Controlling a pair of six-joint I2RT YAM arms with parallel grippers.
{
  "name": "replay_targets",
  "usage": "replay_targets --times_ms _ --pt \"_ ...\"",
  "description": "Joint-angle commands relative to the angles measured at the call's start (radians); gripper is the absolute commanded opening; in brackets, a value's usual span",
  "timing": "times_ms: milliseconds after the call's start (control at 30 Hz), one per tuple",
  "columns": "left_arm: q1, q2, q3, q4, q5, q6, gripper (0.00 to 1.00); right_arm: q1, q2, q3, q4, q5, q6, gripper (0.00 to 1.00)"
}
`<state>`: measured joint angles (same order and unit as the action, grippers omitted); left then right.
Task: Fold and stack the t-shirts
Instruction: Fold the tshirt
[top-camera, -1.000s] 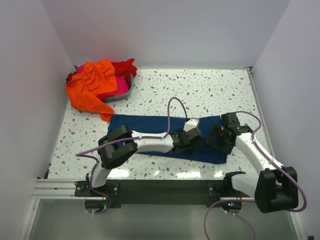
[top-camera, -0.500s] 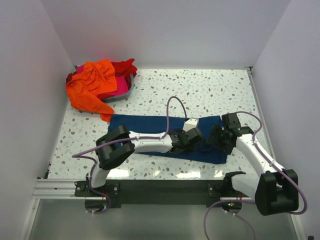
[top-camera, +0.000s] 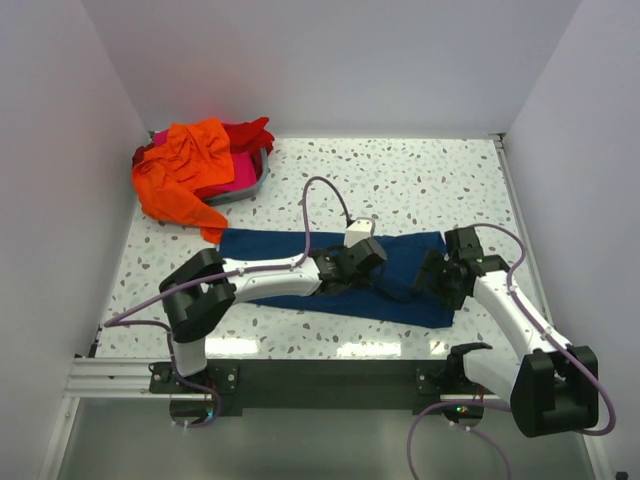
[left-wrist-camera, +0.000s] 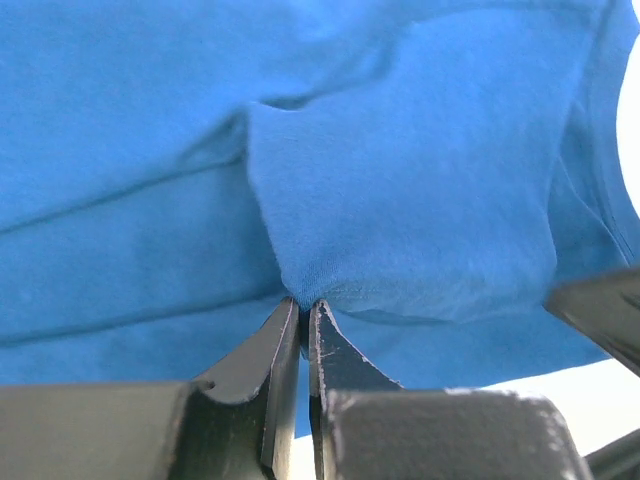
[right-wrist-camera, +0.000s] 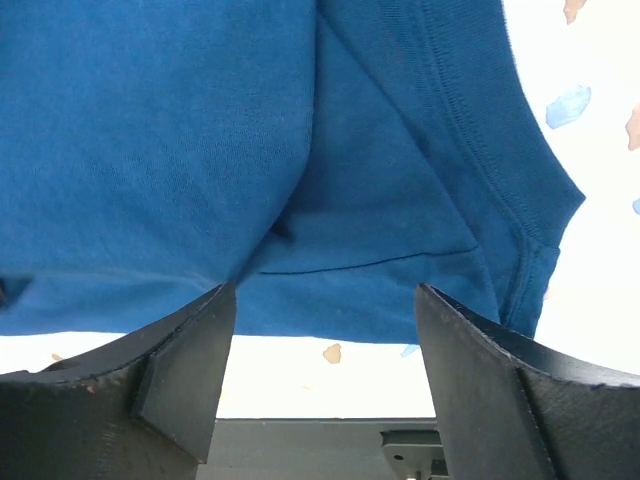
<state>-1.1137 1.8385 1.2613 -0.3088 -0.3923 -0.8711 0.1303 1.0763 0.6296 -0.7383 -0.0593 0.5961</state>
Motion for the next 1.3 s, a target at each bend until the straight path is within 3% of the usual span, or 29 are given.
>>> replay_targets --times_ms 0,233,967,1267 --pt "0.026 -0.01 -0.005 0.008 -0.007 0.012 0.07 -0.001 -0.045 -0.007 0.008 -0.042 -0.03 0.74" --pt "0.075 -0.004 0.003 0.011 0.021 0.032 0.07 0.099 -0.03 -0.01 0.028 -0.068 -0.05 0.56" --pt "0.081 0.031 0.023 0.007 0.05 0.049 0.05 0.143 0.135 -0.07 0.316 -0.129 -0.035 0.49" --pt "0.081 0.039 0.032 0.0 0.053 0.052 0.05 0.146 0.174 -0.085 0.379 -0.152 -0.044 0.38"
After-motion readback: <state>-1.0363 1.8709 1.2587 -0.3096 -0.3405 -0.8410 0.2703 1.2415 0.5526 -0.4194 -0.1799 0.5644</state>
